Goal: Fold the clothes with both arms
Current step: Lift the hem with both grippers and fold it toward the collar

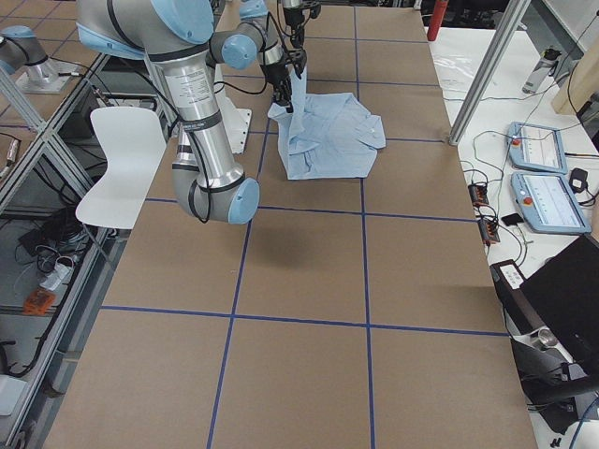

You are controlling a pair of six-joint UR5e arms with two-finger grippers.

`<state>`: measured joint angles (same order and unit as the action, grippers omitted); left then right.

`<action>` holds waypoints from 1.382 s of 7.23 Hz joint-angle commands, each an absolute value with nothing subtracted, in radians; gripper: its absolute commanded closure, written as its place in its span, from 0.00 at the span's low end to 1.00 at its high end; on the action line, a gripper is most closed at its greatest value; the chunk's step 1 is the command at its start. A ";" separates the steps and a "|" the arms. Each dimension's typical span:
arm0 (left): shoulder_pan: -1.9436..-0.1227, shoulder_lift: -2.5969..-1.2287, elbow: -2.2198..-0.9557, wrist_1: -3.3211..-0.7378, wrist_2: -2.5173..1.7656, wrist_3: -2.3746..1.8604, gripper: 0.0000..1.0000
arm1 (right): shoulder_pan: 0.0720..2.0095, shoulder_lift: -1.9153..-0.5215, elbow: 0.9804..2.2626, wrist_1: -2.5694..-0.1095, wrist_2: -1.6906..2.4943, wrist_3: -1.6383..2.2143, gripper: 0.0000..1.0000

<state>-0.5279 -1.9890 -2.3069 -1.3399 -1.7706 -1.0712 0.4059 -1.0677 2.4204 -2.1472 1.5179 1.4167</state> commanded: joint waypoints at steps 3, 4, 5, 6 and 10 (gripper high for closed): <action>-0.632 -2.025 -1.983 -1.621 -1.721 -1.051 1.00 | 0.576 -1.065 2.003 -1.692 1.517 1.298 1.00; -0.647 -2.026 -1.895 -1.714 -1.712 -1.052 1.00 | 0.597 -1.063 1.885 -1.572 1.516 1.287 1.00; -0.658 -2.036 -1.784 -1.832 -1.671 -1.052 1.00 | 0.626 -1.063 1.799 -1.480 1.516 1.281 1.00; -0.679 -2.066 -1.672 -1.914 -1.667 -1.052 1.00 | 0.656 -1.051 1.751 -1.448 1.517 1.276 1.00; -0.704 -2.109 -1.536 -1.963 -1.626 -1.051 1.00 | 0.683 -0.999 1.615 -1.442 1.517 1.233 1.00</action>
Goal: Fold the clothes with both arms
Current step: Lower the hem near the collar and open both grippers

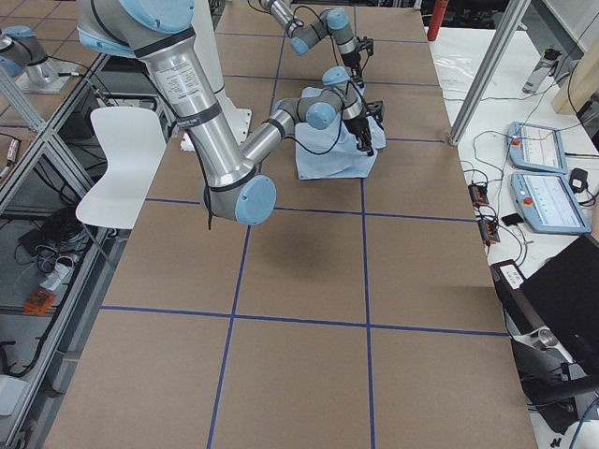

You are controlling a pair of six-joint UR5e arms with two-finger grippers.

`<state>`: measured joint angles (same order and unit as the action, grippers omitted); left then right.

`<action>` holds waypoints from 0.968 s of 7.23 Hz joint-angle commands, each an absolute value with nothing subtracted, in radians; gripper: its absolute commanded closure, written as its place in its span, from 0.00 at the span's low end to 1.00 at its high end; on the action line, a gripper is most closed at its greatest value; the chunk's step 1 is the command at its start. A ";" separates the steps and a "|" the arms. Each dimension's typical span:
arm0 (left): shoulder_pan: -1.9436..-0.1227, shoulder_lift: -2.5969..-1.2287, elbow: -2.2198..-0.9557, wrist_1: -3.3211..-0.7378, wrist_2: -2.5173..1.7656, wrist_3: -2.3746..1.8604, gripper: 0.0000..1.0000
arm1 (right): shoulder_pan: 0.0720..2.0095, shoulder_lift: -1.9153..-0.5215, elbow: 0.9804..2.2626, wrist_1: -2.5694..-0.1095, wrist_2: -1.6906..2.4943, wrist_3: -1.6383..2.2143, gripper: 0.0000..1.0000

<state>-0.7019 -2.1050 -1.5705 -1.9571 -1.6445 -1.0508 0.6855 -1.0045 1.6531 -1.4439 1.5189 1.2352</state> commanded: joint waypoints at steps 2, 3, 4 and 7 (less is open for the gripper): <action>-0.704 -2.108 -1.479 -2.012 -1.626 -1.049 1.00 | 0.648 -1.002 1.602 -1.439 1.513 1.232 1.00; -0.706 -2.106 -1.457 -2.038 -1.626 -1.008 1.00 | 0.635 -1.005 1.603 -1.439 1.513 1.233 1.00; -0.707 -2.097 -1.459 -2.077 -1.628 -0.950 0.01 | 0.626 -1.011 1.603 -1.434 1.511 1.233 0.09; -0.715 -2.062 -1.512 -2.132 -1.714 -0.894 0.00 | 0.636 -1.040 1.638 -1.336 1.523 1.229 0.00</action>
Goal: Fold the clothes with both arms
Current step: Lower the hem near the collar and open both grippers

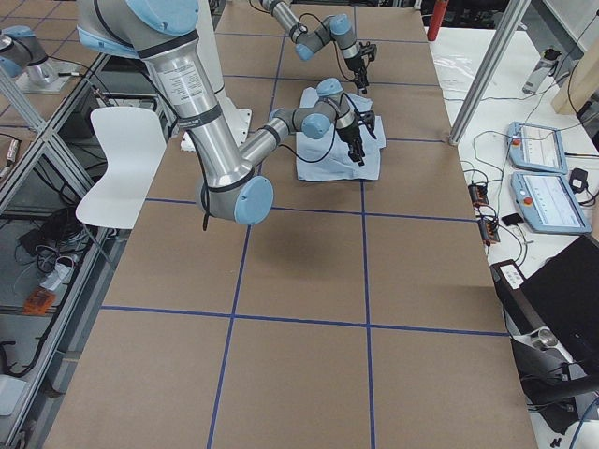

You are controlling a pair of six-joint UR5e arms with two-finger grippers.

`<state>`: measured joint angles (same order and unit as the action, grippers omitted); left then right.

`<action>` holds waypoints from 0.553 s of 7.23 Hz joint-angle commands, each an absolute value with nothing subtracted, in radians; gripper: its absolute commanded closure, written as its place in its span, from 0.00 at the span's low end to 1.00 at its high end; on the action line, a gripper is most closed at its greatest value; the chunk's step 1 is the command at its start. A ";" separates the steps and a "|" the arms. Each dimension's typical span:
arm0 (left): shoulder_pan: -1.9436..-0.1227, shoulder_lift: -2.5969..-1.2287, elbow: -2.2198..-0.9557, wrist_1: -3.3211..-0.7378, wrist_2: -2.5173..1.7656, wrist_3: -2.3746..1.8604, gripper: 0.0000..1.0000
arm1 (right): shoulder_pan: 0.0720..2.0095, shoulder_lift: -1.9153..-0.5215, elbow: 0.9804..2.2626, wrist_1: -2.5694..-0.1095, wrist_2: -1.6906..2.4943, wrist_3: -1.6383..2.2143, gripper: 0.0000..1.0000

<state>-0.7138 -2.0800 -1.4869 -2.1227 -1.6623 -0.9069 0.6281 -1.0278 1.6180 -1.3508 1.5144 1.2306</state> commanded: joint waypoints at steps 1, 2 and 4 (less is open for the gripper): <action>-0.712 -1.989 -1.596 -2.140 -1.721 -0.896 0.00 | 0.641 -1.055 1.660 -1.336 1.534 1.221 0.00; -0.697 -1.901 -1.693 -2.140 -1.729 -0.908 0.00 | 0.640 -1.064 1.663 -1.336 1.531 1.220 0.00; -0.582 -1.733 -1.845 -2.175 -1.724 -0.990 0.00 | 0.637 -1.065 1.661 -1.335 1.526 1.220 0.00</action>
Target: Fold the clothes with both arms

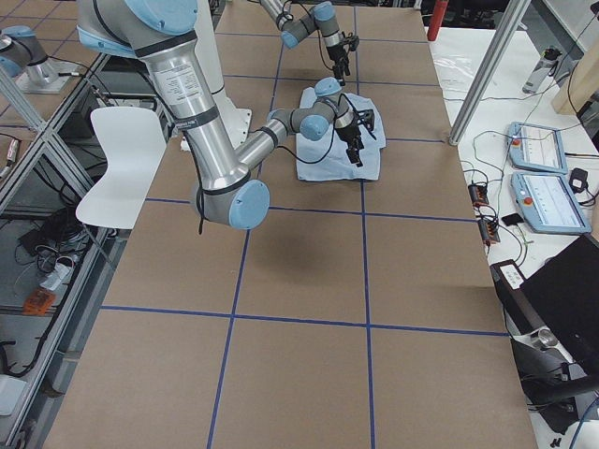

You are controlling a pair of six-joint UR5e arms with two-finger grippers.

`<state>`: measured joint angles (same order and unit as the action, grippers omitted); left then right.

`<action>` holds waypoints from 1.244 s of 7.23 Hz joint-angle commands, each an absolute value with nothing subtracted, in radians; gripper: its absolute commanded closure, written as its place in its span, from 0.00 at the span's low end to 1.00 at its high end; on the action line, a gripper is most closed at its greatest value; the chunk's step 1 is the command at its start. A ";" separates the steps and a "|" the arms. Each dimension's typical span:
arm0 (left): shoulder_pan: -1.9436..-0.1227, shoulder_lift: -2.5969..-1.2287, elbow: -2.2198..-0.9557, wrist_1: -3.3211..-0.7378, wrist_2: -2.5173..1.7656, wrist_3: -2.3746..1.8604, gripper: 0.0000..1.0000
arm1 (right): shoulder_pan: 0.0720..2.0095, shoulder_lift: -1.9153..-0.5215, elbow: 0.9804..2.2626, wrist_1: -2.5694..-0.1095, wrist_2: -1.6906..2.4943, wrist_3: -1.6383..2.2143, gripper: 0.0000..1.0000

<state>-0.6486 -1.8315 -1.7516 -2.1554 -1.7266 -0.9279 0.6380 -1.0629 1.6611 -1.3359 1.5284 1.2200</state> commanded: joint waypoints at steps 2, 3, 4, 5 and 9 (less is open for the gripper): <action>-0.455 -1.713 -1.879 -2.174 -1.656 -1.115 0.00 | 0.637 -1.065 1.661 -1.335 1.523 1.221 0.00; -0.413 -1.713 -1.879 -2.174 -1.638 -1.164 0.05 | 0.635 -1.065 1.663 -1.335 1.523 1.223 0.00; -0.393 -1.716 -1.876 -2.172 -1.611 -1.201 0.19 | 0.635 -1.065 1.663 -1.335 1.522 1.223 0.00; -0.391 -1.721 -1.872 -2.172 -1.614 -1.201 0.25 | 0.635 -1.065 1.661 -1.335 1.522 1.223 0.00; -0.396 -1.721 -1.873 -2.172 -1.620 -1.206 1.00 | 0.626 -1.066 1.660 -1.335 1.522 1.227 0.00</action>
